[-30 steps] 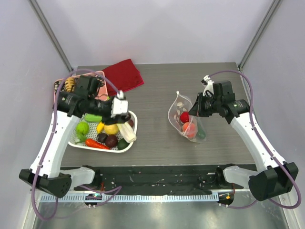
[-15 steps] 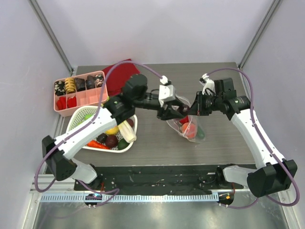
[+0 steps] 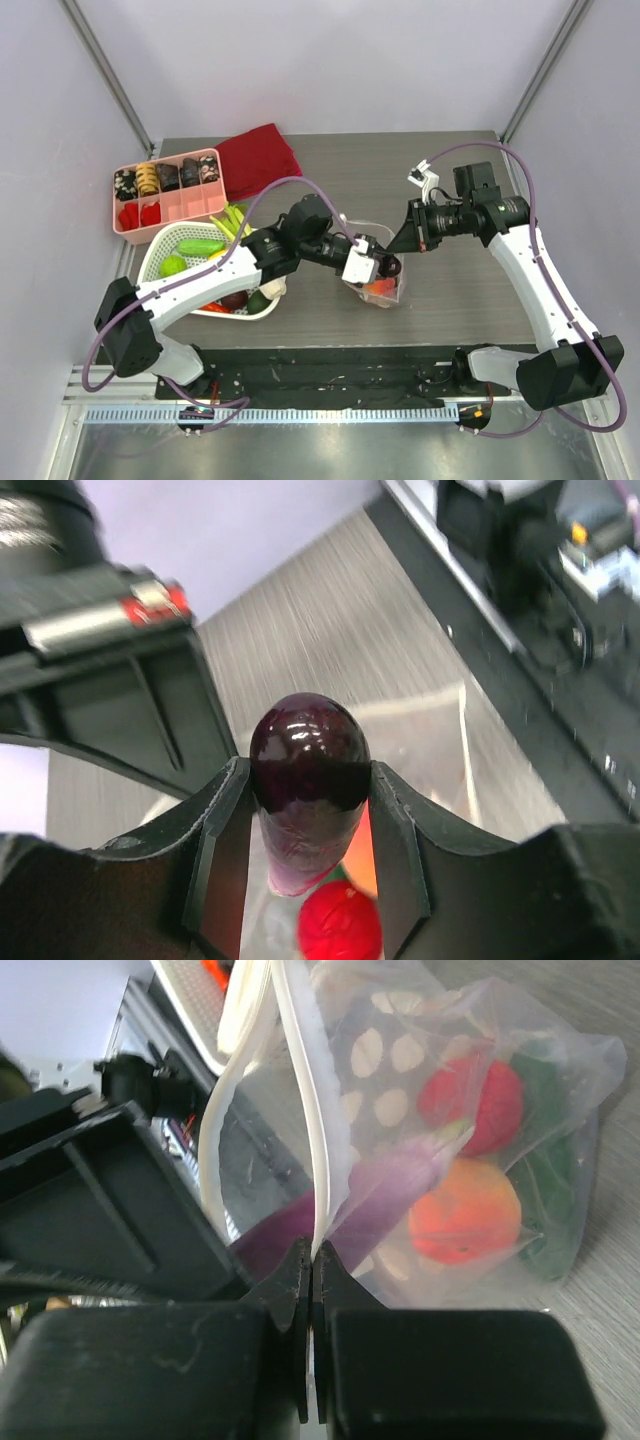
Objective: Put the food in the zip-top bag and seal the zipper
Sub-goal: Place the fake vegetable in the zipper food storage bag, then pick up the fake fruit from the bin.
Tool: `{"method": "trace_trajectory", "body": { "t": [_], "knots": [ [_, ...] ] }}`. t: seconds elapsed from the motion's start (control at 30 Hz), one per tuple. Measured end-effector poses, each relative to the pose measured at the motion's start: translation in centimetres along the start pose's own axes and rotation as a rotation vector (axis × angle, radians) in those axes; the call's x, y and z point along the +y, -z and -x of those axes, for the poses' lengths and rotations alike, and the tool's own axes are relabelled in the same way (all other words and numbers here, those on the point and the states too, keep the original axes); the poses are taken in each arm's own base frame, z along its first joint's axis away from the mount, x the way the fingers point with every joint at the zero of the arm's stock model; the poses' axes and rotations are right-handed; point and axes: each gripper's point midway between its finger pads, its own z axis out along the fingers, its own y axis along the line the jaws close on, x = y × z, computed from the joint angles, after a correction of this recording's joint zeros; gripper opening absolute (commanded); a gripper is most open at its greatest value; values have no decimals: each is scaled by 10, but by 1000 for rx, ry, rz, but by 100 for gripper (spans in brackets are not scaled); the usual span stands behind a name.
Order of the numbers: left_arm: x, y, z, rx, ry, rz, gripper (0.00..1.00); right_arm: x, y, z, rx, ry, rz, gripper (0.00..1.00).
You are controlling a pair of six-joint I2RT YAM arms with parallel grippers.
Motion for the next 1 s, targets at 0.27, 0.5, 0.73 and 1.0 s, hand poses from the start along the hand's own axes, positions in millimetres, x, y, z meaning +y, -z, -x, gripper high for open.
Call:
{"method": "trace_trajectory", "body": {
  "t": [0.27,0.5,0.73,1.0],
  "knots": [
    [-13,18,-35,175,-134,-46,73,12,2,-19,74,47,88,1],
    [-3,59,-34,312,-55,46,94,11,1,-32,131,49,106,1],
    [9,175,-13,378,231,353,87,9,1,-33,139,56,100,1],
    [-50,301,-104,659,696,667,88,8,1,-33,141,53,96,1]
  ]
}}
